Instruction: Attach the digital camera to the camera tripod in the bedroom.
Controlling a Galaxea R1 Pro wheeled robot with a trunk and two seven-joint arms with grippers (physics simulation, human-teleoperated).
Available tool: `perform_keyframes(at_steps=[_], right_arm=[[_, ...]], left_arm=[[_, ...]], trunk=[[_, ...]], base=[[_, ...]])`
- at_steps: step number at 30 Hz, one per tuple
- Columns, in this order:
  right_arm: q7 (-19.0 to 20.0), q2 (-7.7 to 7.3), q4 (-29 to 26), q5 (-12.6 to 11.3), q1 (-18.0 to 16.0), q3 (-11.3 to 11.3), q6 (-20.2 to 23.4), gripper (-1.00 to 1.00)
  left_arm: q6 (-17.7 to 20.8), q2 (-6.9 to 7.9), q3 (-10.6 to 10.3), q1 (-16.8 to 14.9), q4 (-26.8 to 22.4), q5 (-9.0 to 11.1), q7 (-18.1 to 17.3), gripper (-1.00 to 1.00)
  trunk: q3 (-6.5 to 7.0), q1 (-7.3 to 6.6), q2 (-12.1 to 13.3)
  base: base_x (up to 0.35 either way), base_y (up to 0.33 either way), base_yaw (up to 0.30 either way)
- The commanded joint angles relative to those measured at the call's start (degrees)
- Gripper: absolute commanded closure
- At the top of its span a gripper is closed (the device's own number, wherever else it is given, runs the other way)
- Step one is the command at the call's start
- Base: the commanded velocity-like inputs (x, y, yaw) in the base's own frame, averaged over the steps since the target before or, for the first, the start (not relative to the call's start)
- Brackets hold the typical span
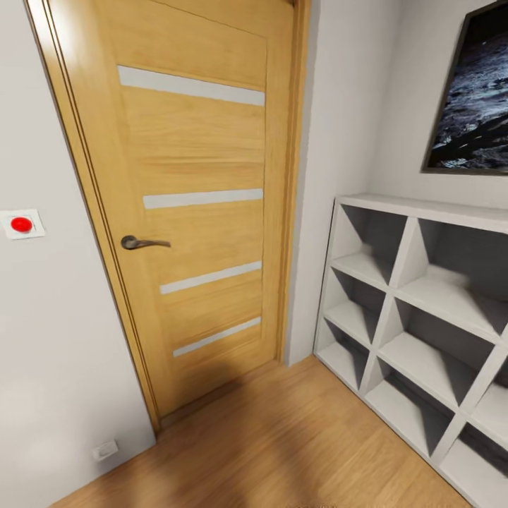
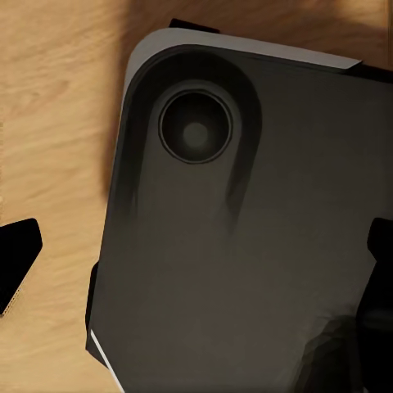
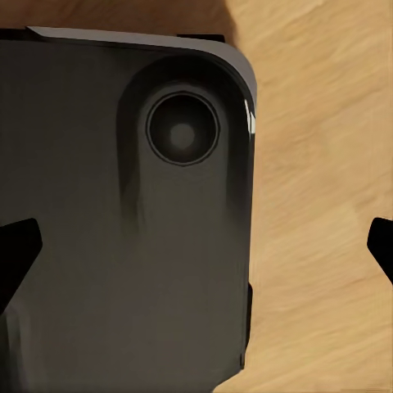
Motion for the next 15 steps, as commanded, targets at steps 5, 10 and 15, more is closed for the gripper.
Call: perform_keyframes(at_steps=[5,10,15], right_arm=[[0.0,0.0,0.0,0.0,0.0,0.0,-0.2,-1.0],[0.0,0.0,0.0,0.0,0.0,0.0,-0.2,-1.0],[0.0,0.0,0.0,0.0,0.0,0.0,-0.2,-1.0]], left_arm=[[-0.1,0.0,0.0,0.0,0.0,0.3,0.0,-1.0],[-0.2,0.0,0.0,0.0,0.0,0.3,0.0,-1.0],[-0.1,0.0,0.0,0.0,0.0,0.2,0.0,-1.0]], trunk=[[-0.04,0.0,0.0],[-0.04,0.0,0.0],[-0.04,0.0,0.0]], base=[[0.0,0.0,-0.279],[0.0,0.0,-0.282],[0.0,0.0,-0.282]])
